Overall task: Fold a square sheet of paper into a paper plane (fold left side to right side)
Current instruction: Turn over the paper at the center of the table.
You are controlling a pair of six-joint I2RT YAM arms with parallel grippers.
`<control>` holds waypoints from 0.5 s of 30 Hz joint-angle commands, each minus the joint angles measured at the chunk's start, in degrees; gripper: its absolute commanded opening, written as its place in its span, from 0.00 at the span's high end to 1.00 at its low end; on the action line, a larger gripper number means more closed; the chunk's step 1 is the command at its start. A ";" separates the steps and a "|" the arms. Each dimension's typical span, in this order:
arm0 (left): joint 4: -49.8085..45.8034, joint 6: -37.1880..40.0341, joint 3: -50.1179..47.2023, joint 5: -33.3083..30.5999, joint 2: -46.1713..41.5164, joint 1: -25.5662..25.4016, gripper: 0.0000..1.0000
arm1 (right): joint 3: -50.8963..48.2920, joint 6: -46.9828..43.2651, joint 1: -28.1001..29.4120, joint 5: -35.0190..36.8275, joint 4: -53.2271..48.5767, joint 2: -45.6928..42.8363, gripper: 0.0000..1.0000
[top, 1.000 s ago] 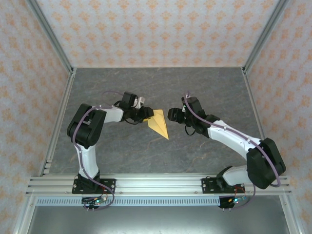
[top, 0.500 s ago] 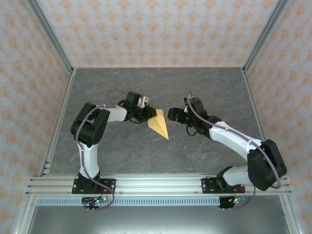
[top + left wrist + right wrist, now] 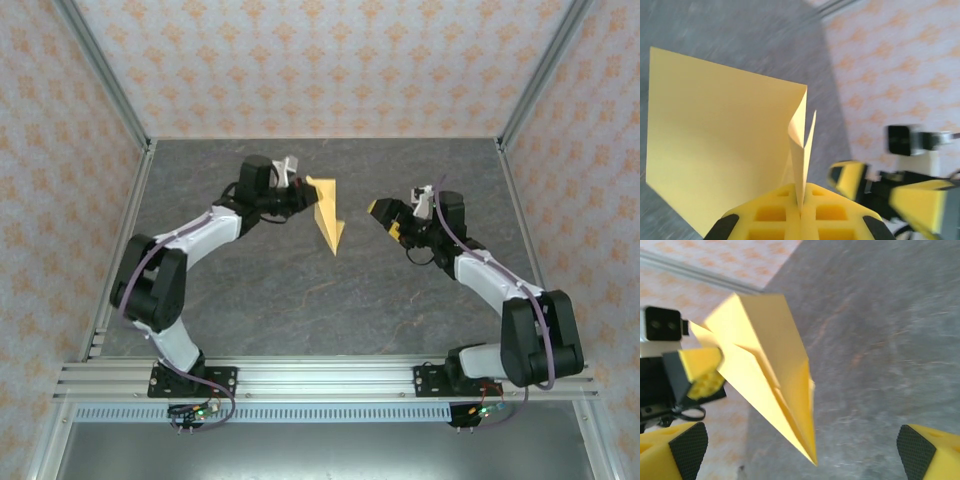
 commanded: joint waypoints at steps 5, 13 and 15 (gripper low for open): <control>-1.72 -2.44 5.97 4.49 -7.57 0.91 0.98 | 4.24 12.08 0.88 -13.29 24.29 4.38 0.00; 0.71 -5.87 7.73 7.24 -10.88 0.73 0.99 | 8.27 11.87 8.08 -13.85 27.02 5.83 0.00; 0.67 -5.83 7.68 7.42 -11.46 0.52 0.99 | 9.00 13.29 9.22 -13.58 29.00 6.26 0.00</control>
